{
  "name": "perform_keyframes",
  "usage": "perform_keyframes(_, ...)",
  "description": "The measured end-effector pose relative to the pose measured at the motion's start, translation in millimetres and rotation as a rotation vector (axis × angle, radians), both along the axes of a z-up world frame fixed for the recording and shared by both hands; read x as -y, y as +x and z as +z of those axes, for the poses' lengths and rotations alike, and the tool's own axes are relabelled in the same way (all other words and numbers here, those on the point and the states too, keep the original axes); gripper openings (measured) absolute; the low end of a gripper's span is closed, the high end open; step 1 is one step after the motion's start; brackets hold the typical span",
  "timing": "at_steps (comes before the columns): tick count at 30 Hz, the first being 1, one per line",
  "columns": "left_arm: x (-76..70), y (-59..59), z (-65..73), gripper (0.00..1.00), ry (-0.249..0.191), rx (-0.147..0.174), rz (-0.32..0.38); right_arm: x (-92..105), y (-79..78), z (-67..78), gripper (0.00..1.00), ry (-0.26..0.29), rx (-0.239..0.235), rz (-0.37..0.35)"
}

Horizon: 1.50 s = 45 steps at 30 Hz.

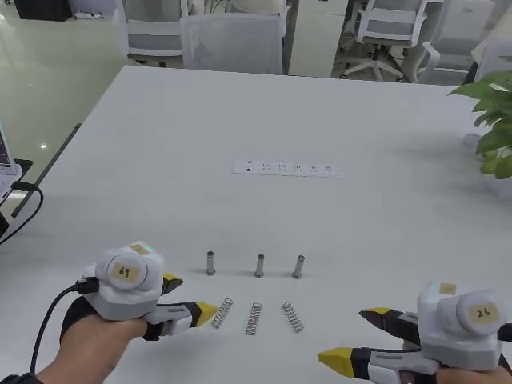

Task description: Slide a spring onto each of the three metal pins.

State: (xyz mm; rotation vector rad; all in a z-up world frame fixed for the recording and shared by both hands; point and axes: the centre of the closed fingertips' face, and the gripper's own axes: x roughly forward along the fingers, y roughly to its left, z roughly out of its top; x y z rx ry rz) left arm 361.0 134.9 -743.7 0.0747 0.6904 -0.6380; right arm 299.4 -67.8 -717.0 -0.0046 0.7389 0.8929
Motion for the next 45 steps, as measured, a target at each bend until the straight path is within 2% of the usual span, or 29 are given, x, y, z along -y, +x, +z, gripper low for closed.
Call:
perform_keyframes(8, 8.4, 3.4, -13.4, 0.37, 0.026, -0.028, -0.006, 0.7, -0.9, -0.7, 0.70, -0.001, -0.003, -0.007)
perform_keyframes(15, 17.1, 6.7, -25.5, 0.33, 0.022, -0.056, -0.001, -0.7, 0.6, -0.8, 0.70, 0.001, -0.004, -0.005)
perform_keyframes(23, 26.5, 6.3, -35.3, 0.30, 0.031, -0.074, -0.016, 0.5, 0.2, -1.7, 0.70, 0.001, -0.008, -0.009)
perform_keyframes(28, 27.8, 6.4, -41.1, 0.26, 0.041, -0.081, -0.019, 1.5, -0.9, -2.1, 0.70, 0.002, -0.009, -0.010)
perform_keyframes(35, 31.0, 4.6, -52.2, 0.21, 0.053, -0.106, -0.021, 4.3, -4.2, -4.1, 0.70, -0.003, -0.015, -0.010)
perform_keyframes(45, 33.1, 1.9, -63.9, 0.15, 0.096, -0.138, -0.030, 5.5, -4.5, -4.2, 0.71, -0.004, -0.016, -0.012)
